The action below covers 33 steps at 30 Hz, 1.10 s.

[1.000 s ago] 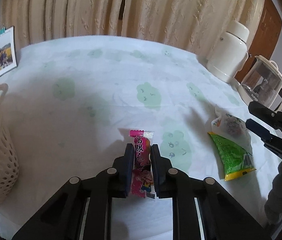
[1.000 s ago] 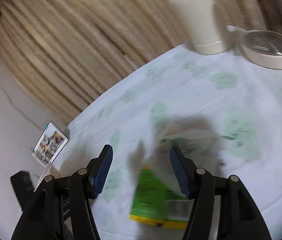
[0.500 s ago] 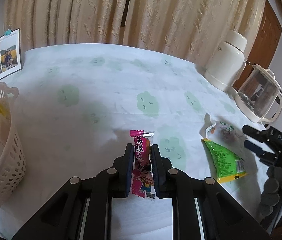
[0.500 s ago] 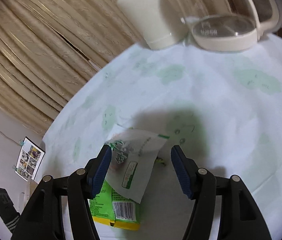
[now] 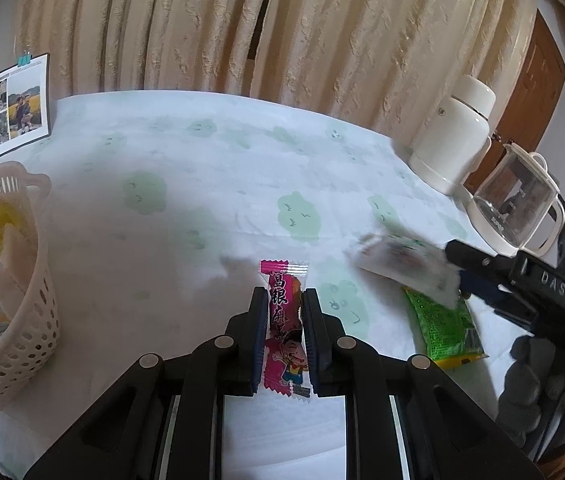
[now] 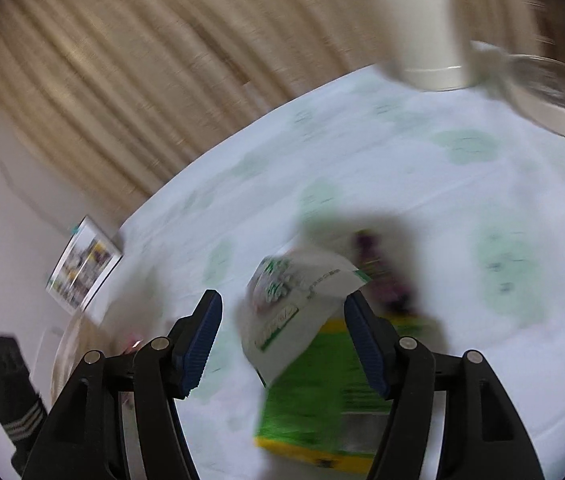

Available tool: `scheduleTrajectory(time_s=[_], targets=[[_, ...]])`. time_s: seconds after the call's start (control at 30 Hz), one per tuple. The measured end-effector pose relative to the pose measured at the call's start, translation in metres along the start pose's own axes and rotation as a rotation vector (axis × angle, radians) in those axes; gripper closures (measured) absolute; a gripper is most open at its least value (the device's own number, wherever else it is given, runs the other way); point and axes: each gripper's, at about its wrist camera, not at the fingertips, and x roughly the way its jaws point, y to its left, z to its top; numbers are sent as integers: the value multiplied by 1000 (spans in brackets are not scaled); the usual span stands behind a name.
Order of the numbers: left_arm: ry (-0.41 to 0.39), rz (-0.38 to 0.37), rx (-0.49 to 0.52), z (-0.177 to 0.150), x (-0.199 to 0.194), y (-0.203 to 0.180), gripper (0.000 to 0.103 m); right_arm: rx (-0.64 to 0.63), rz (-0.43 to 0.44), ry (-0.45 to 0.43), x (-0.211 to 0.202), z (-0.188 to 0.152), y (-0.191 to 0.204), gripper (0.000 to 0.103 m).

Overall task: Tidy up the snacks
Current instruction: 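Move the right gripper to the white bag with green print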

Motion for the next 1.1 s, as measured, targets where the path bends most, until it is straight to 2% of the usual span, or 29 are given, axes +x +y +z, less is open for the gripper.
scheduleTrajectory(time_s=[0.2, 0.37, 0.57, 0.67, 0.73, 0.8, 1.1], targets=[[-9, 2, -15, 1, -4, 4, 85, -141, 102, 85, 11, -15, 32, 41], [-13, -5, -16, 0, -7, 5, 85, -151, 93, 103, 3, -23, 27, 41], [-33, -10, -5, 1, -12, 2, 85, -176, 70, 81, -12, -28, 25, 40], [-39, -13, -4, 2, -14, 2, 85, -203, 13, 52, -7, -20, 33, 38], [-42, -11, -7, 2, -15, 2, 85, -228, -25, 35, 0, -12, 37, 29], [-41, -12, -11, 2, -16, 3, 85, -260, -68, 33, 15, -6, 43, 26], [-59, -15, -10, 3, -22, 3, 85, -416, -203, 140, 69, -1, 57, 26]])
